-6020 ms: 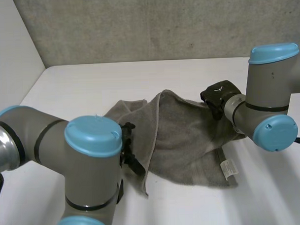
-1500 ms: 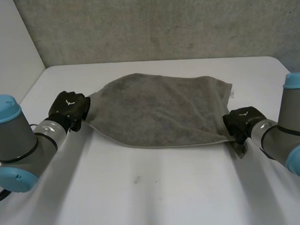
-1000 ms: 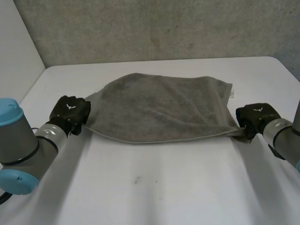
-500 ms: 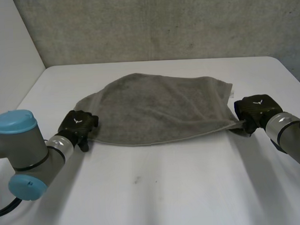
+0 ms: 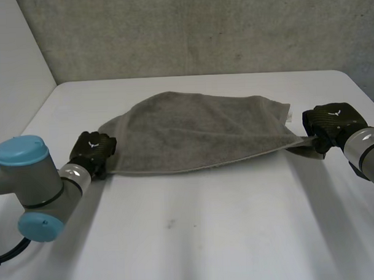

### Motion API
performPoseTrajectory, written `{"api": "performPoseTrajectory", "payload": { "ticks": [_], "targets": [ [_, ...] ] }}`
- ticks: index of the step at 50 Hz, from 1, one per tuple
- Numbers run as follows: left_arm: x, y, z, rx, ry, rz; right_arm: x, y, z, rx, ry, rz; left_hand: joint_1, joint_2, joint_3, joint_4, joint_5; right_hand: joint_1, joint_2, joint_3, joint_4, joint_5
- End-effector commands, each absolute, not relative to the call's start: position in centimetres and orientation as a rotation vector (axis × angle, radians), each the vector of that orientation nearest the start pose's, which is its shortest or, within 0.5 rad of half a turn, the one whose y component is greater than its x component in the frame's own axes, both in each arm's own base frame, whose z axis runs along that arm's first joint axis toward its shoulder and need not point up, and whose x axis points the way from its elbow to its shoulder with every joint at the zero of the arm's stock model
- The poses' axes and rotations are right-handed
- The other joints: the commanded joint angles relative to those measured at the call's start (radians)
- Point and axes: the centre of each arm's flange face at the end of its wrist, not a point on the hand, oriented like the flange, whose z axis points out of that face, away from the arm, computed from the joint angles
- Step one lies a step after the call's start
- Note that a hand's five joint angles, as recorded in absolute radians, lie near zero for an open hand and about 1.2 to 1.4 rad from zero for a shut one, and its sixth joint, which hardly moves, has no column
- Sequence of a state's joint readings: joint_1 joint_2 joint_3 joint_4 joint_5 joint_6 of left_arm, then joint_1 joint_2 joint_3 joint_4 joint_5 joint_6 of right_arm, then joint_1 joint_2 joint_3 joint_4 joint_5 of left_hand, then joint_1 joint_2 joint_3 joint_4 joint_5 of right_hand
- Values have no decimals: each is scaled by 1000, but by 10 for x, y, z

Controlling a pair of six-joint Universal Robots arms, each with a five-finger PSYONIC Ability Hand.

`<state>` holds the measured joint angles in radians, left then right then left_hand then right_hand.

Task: Fold the towel.

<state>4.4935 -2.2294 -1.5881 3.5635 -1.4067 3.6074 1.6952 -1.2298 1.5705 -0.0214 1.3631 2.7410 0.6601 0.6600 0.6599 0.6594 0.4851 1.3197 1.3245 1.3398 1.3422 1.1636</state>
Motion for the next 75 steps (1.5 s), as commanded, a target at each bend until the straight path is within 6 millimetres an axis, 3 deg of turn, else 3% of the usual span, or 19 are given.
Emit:
{"api": "performPoseTrajectory", "payload": {
  "ticks": [1, 16, 19, 21, 24, 32, 38, 40, 45, 50, 53, 55, 56, 58, 59, 63, 66, 70, 75],
  "targets": [
    [-224, -343, 104, 967, 2266, -1908, 191, -320, 201, -838, 2390, -1847, 181, 181, 182, 182, 182, 77, 72, 56, 54, 58],
    [-223, -340, 102, 972, 2287, -1886, 189, -321, 204, -799, 2388, -1851, 728, 728, 728, 728, 728, 77, 72, 56, 54, 58],
    [-223, -339, 103, 974, 2289, -1885, 189, -321, 204, -800, 2386, -1850, 625, 625, 625, 626, 626, 77, 72, 56, 54, 58],
    [-222, -338, 102, 978, 2308, -1864, 189, -321, 204, -800, 2386, -1850, 222, 222, 222, 223, 222, 77, 72, 56, 54, 58],
    [-222, -336, 102, 986, 2333, -1837, 189, -321, 204, -800, 2386, -1850, 68, 68, 68, 68, 68, 77, 72, 56, 54, 58],
    [-222, -335, 99, 994, 2349, -1818, 189, -321, 204, -800, 2386, -1850, 102, 102, 103, 103, 103, 77, 72, 56, 54, 58],
    [-223, -343, 104, 976, 2323, -1846, 189, -322, 205, -799, 2385, -1855, 734, 735, 735, 735, 735, 77, 72, 56, 54, 58],
    [-223, -345, 107, 969, 2313, -1856, 188, -322, 206, -797, 2384, -1860, 736, 736, 736, 737, 737, 77, 72, 56, 54, 58],
    [-214, -352, 126, 923, 2265, -1899, 188, -322, 217, -794, 2359, -1903, 736, 736, 736, 737, 737, 77, 72, 56, 54, 58],
    [-197, -350, 173, 846, 2176, -1981, 190, -312, 256, -818, 2291, -1951, 736, 736, 736, 737, 737, 77, 72, 56, 54, 58],
    [-194, -345, 186, 836, 2159, -1995, 189, -309, 267, -825, 2283, -1945, 736, 736, 736, 737, 737, 77, 72, 56, 54, 58],
    [-191, -330, 211, 834, 2137, -2012, 185, -300, 294, -830, 2262, -1946, 736, 736, 736, 737, 737, 77, 72, 56, 54, 58],
    [-191, -330, 211, 834, 2137, -2012, 185, -300, 294, -830, 2262, -1946, 736, 736, 736, 737, 737, 77, 72, 56, 54, 58],
    [-189, -309, 240, 834, 2105, -2041, 177, -288, 326, -842, 2239, -1980, 736, 736, 736, 737, 737, 77, 72, 56, 54, 58],
    [-189, -308, 240, 834, 2105, -2041, 177, -287, 326, -842, 2239, -1981, 736, 736, 736, 737, 737, 77, 72, 56, 54, 58],
    [-175, -274, 291, 792, 2010, -2107, 163, -270, 365, -911, 2259, -1999, 736, 736, 736, 737, 737, 77, 72, 56, 54, 58],
    [-171, -256, 313, 803, 1967, -2149, 157, -259, 375, -996, 2310, -1937, 736, 736, 736, 737, 737, 77, 72, 56, 54, 58],
    [-171, -246, 320, 848, 1976, -2165, 157, -250, 376, -1099, 2335, -1862, 736, 736, 736, 737, 737, 77, 72, 56, 54, 58],
    [-173, -253, 300, 879, 2086, -2089, 158, -252, 360, -1199, 2372, -1753, 736, 736, 736, 737, 737, 77, 72, 56, 54, 58]
  ]
}}
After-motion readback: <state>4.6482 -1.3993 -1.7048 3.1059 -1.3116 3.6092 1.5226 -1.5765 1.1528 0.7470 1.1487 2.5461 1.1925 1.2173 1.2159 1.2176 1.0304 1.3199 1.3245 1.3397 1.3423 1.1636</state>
